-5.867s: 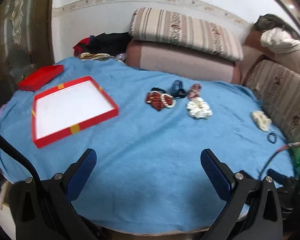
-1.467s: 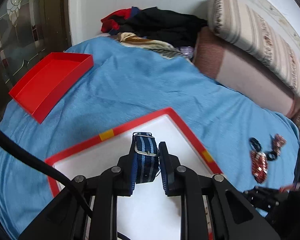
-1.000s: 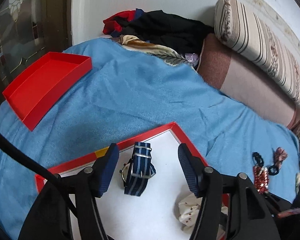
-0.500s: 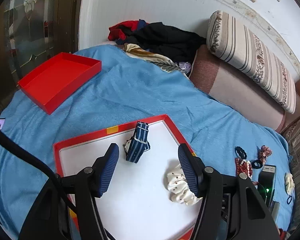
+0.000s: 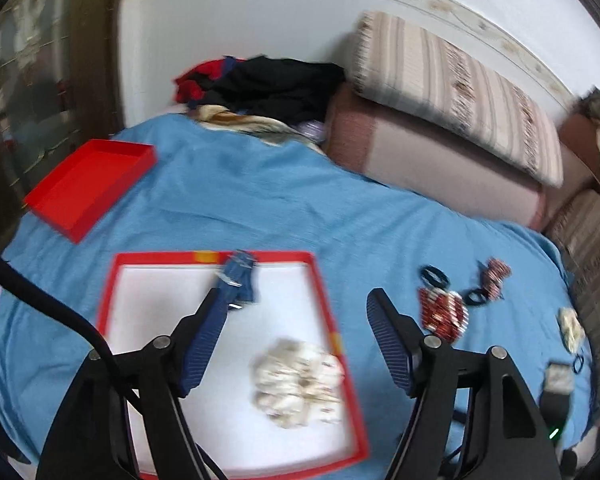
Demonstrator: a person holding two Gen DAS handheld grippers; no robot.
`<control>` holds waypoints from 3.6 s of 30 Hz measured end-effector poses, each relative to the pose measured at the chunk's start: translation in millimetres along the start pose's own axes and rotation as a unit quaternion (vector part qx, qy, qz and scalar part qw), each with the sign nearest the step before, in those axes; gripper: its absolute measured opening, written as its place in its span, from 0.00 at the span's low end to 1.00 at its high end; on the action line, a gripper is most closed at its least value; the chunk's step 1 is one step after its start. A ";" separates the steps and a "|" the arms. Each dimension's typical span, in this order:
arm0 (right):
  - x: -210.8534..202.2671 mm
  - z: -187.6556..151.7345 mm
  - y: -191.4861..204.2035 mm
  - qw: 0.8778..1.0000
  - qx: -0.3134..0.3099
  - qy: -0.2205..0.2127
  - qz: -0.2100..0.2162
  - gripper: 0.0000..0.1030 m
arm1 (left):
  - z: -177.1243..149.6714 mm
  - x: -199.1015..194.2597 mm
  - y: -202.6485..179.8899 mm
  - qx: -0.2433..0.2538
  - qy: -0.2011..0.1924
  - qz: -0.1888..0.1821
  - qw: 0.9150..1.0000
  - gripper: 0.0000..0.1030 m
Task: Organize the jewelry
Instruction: 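Move both open tools back to the remaining accessories on the sheet, then grasp a black hair tie with the left tool while the right tool grasps another, then carry both black hair ties onto the white tray and open both tools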
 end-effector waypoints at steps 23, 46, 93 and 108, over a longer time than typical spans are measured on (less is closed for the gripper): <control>16.2 59.4 -208.5 0.982 0.178 -0.062 -0.031 0.63 | 12.2 235.3 -137.4 0.016 0.141 -0.098 0.985 0.69; 62.9 76.1 -206.5 0.977 0.206 -0.042 -0.022 0.10 | 3.2 293.9 -150.0 0.026 0.202 -0.139 0.969 0.09; 88.2 58.1 171.6 0.991 -0.117 0.028 0.058 0.10 | -34.0 59.4 195.4 -0.107 0.083 0.103 0.986 0.09; 72.6 65.0 170.7 0.991 -0.124 -0.010 0.043 0.41 | -25.6 24.8 179.2 -0.097 0.042 0.125 0.987 0.44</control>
Point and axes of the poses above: each gripper's, at about its wrist camera, not at the fingertips, and x roughly the way its jaws point, y to its left, z to its top, the point moved 3 cm from there along x, roughly the way its jaws point, and after that the axes turned 12 degrees about -z, right-handed, at the moved point
